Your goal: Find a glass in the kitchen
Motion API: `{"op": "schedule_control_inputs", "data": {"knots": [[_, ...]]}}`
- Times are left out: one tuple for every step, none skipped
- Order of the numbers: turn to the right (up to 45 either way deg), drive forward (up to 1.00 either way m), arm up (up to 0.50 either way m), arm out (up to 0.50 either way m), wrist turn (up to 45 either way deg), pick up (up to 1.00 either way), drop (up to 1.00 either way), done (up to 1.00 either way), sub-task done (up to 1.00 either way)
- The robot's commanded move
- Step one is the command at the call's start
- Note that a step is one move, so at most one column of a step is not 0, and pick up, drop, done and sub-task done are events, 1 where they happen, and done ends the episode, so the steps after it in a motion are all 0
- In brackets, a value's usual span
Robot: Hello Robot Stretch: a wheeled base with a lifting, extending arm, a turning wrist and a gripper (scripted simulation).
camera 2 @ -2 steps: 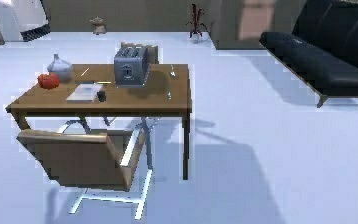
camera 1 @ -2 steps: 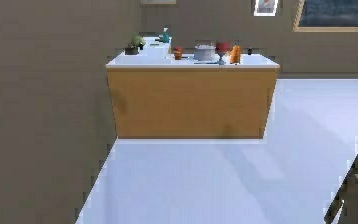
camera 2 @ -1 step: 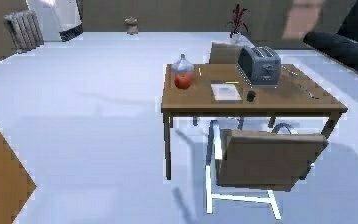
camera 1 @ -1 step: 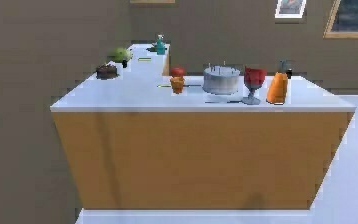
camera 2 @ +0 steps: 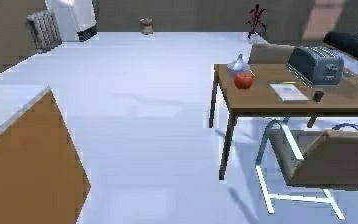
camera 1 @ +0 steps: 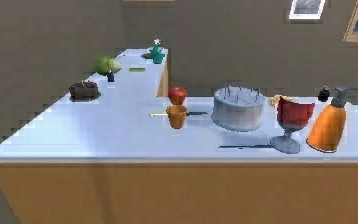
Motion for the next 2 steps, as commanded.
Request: {"op": "schedule_control_inputs", "data": {"knots": [[30.0, 0.00, 0.00, 0.00, 0.0, 0.00, 0.00, 0.00, 0.00], [0.0, 0.00, 0.00, 0.00, 0.0, 0.00, 0.00, 1.00, 0.00]]}}
